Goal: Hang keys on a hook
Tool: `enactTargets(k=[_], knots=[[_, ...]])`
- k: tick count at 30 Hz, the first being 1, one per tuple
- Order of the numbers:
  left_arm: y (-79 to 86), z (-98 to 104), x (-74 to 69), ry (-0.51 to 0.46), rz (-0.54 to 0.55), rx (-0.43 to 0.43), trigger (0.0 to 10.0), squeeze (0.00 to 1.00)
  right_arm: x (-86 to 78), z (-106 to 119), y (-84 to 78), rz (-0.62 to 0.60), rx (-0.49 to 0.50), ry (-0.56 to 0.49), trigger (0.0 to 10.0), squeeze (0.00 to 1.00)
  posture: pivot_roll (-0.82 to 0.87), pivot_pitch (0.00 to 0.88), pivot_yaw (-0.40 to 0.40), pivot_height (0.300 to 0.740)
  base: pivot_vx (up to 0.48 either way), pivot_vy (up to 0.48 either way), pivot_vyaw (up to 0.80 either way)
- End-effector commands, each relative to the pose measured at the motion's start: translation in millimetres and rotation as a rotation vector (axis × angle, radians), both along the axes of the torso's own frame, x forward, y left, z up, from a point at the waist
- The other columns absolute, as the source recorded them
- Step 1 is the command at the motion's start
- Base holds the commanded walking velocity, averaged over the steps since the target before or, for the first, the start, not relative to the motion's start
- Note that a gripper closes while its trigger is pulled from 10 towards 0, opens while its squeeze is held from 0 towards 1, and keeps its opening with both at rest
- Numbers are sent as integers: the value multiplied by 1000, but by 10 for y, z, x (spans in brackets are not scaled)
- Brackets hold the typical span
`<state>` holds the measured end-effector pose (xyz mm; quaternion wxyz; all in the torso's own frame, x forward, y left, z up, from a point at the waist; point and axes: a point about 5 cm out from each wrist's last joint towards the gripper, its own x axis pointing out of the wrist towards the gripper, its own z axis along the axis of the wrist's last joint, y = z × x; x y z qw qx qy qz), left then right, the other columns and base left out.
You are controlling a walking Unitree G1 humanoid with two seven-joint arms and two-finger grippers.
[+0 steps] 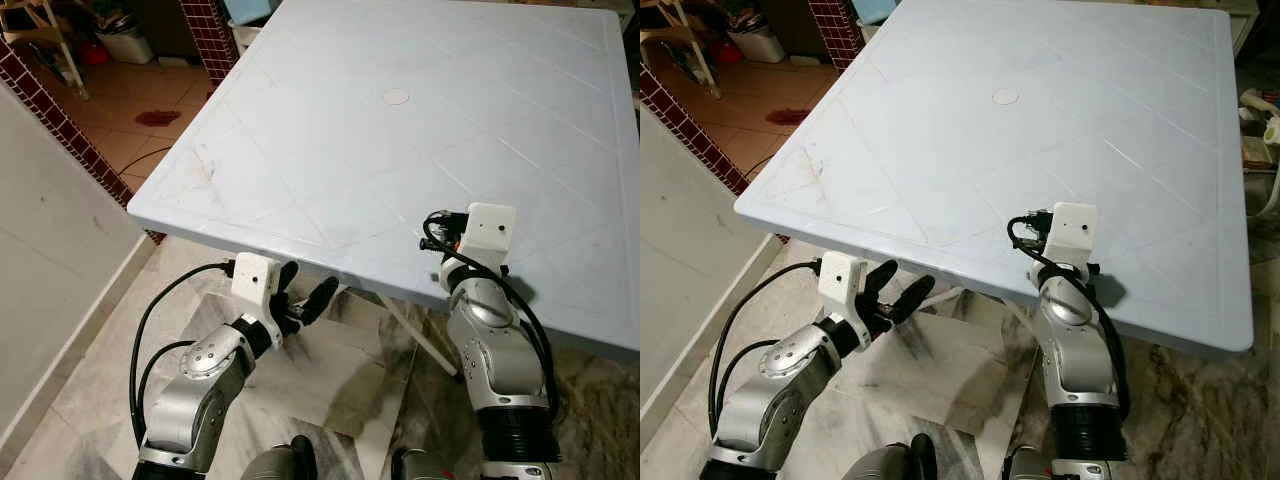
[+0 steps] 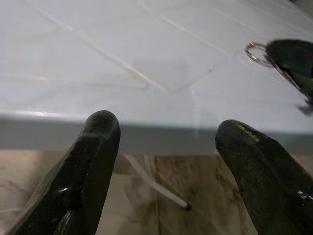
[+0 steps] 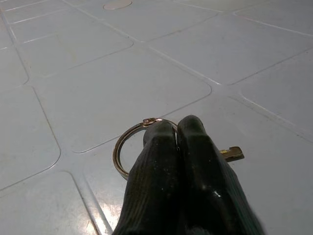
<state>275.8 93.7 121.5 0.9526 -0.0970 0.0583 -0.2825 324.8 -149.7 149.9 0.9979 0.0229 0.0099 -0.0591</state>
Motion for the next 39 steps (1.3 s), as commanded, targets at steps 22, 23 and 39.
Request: enactTargets(k=[22,23,39], knots=[[151,51,158,-81,155,41,10000,0,-58,495,188,26,-183,-333,0,0,-7,169,169,740,0,0,0],[152,53,160,-82,156,41,10000,0,-59,501,196,30,-185,-336,0,0,-5,170,171,740,0,0,0],[200,85,197,-120,211,49,10000,0,-93,627,415,158,-125,-415,10000,0,6,165,163,740,0,0,100]])
